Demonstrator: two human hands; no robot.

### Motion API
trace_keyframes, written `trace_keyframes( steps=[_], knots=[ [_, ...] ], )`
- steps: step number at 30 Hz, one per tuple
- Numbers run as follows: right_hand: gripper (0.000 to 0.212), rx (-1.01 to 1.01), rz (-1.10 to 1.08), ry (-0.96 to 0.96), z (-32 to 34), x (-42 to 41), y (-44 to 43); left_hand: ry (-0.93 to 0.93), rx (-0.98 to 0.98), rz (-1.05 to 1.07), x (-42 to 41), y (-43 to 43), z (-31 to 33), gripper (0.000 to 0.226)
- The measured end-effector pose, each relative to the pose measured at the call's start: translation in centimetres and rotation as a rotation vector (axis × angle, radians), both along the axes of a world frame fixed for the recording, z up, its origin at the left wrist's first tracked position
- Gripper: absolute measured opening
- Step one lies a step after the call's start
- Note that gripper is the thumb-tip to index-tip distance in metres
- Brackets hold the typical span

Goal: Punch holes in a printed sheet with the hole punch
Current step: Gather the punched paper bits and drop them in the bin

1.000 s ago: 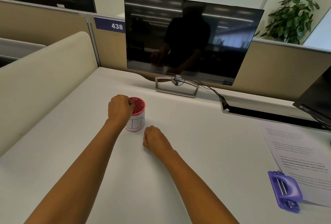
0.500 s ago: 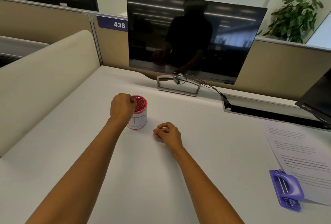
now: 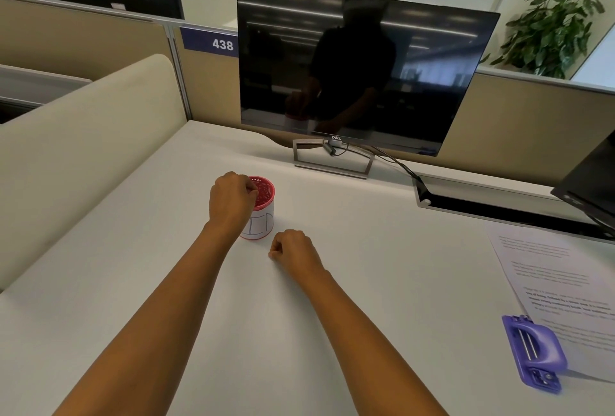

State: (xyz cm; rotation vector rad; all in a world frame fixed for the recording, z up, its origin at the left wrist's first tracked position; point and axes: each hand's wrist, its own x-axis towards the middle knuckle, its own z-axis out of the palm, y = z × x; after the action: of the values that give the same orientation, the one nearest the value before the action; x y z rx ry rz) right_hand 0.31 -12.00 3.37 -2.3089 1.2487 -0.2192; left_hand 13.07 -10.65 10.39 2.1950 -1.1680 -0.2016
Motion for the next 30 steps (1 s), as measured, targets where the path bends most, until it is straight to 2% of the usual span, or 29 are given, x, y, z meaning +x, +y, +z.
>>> trace_keyframes(
  steps=[6, 9, 10, 12, 16, 20, 23, 26, 28, 30],
  knots=[
    [0.029, -0.027, 0.063, 0.173, -0.2, 1.1, 0.2, 0.001, -0.019, 0.003, 0.0, 0.1, 0.0, 0.028],
    [0.023, 0.007, 0.060, 0.181, -0.4, 1.1, 0.0, -0.011, -0.036, -0.002, 0.0, 0.2, 0.2, 0.028],
    [0.016, 0.046, 0.030, 0.133, -0.4, 0.9, 0.0, -0.013, -0.040, -0.002, 0.0, 0.2, 0.2, 0.028],
    [0.003, 0.192, -0.069, -0.091, -0.3, 0.0, -0.3, -0.015, -0.044, -0.002, 0.1, 0.3, 0.3, 0.028],
    [0.014, 0.431, -0.343, -0.611, 0.9, -2.0, -0.6, -0.031, -0.058, -0.014, 0.2, 0.4, 0.2, 0.024],
    [0.020, 0.457, -0.396, -0.778, 2.9, -2.1, -1.5, -0.030, -0.047, -0.014, 0.1, 0.4, 0.1, 0.025],
    [0.015, 0.421, -0.358, -0.800, 5.1, -1.4, -2.3, -0.026, -0.045, -0.012, 0.1, 0.2, 0.3, 0.027],
    [0.009, 0.302, -0.323, -0.791, 7.6, 0.1, -3.3, -0.029, -0.035, 0.001, 0.0, 0.0, 0.5, 0.029],
    [0.013, 0.208, -0.312, -0.700, 9.0, 1.2, -3.9, -0.034, -0.019, 0.008, 0.0, -0.1, 0.5, 0.030],
    [0.017, 0.082, -0.274, -0.526, 9.8, 2.3, -4.3, -0.033, -0.012, 0.022, 0.1, -0.2, 0.5, 0.030]
  ],
)
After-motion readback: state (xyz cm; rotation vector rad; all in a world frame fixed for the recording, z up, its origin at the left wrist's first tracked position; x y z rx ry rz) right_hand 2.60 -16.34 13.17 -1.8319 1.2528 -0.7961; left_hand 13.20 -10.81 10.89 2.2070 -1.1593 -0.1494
